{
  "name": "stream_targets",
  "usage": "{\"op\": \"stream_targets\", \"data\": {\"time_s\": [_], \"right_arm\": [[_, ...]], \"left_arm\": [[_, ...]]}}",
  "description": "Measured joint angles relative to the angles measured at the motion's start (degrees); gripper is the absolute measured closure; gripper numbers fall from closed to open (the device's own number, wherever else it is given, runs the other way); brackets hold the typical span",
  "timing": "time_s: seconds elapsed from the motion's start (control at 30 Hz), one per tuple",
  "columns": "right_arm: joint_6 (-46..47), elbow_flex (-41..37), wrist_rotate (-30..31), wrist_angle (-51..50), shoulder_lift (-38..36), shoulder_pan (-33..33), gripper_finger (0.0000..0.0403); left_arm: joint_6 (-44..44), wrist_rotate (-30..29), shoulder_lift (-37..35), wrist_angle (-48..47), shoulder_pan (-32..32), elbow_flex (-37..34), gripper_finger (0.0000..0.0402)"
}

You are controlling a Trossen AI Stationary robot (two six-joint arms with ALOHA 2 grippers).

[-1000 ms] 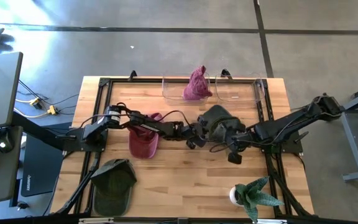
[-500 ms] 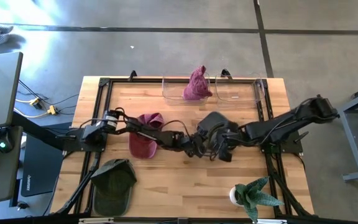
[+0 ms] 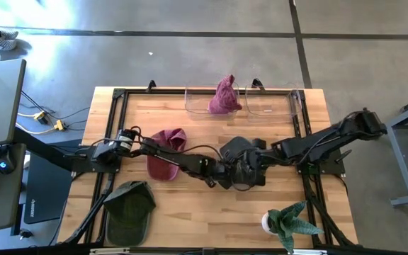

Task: Pick & Place hat
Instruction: Put the top black cap into the right transparent bin

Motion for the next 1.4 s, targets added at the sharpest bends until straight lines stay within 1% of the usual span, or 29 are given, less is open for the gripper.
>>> {"op": "stream_targets", "data": {"time_s": [0.07,0.13,0.23,0.3,0.37,0.47,0.57,0.63,0.73,0.97,1.03,1.1,1.2,1.27,1.4], "right_arm": [[2.4,0.0,-0.1,-0.9,-1.1,0.9,0.0402],[3.1,0.0,-2.3,-1.2,-0.9,1.7,0.0402],[2.9,-1.8,-4.9,1.8,1.1,2.2,0.0402],[1.2,-4.0,-5.6,4.1,3.0,1.2,0.0402],[0.5,-5.5,-5.1,4.8,4.6,-0.5,0.0402],[1.8,-6.1,-4.8,2.5,5.6,-3.7,0.0403],[4.0,-6.3,-2.1,2.3,5.4,-6.2,0.0403],[4.2,-5.7,-2.3,2.0,5.0,-7.1,0.0402],[4.3,-4.4,-3.6,1.5,3.7,-6.8,0.0403],[5.6,-3.4,-3.7,1.6,-1.5,-2.9,0.0402],[6.6,-3.7,-2.8,1.7,-2.1,-2.3,0.0402],[6.9,-3.8,-0.4,1.9,-1.9,-2.1,0.0402],[6.1,-3.8,1.7,5.5,-0.1,-2.8,0.0402],[4.4,-3.8,-0.3,9.4,1.8,-3.4,0.0402],[-0.6,-3.8,-9.2,18.1,7.3,-4.3,0.0402]], "left_arm": [[0.0,0.0,0.0,-0.1,0.1,0.0,0.0398],[0.0,-0.5,-0.3,-0.6,0.1,0.0,0.0398],[0.0,-0.8,-0.4,-0.7,0.1,0.0,0.0398],[0.0,-0.9,-0.4,-1.2,0.1,0.0,0.0398],[0.0,-0.9,-0.4,-1.5,-0.1,0.0,0.0398],[0.0,-1.1,-1.8,-3.6,-0.8,-0.2,0.0398],[-0.2,-1.1,-3.3,-2.7,-1.9,0.1,0.0398],[-0.3,-1.3,-3.7,-3.4,-2.4,-0.1,0.0398],[-0.6,-1.5,-4.0,-3.5,-2.5,-0.1,0.0399],[-1.0,-1.2,-4.0,-6.5,-2.5,-0.1,0.0399],[-1.0,-1.2,-4.0,-6.7,-2.4,-0.1,0.0399],[-1.0,-1.3,-4.0,-6.4,-2.4,-0.1,0.0399],[-1.4,-1.2,-4.0,-6.3,-2.4,-0.1,0.0399],[-1.7,-1.3,-4.0,-6.1,-2.4,-0.1,0.0399],[-1.7,-1.3,-4.0,-6.1,-2.4,-0.1,0.0399]]}}
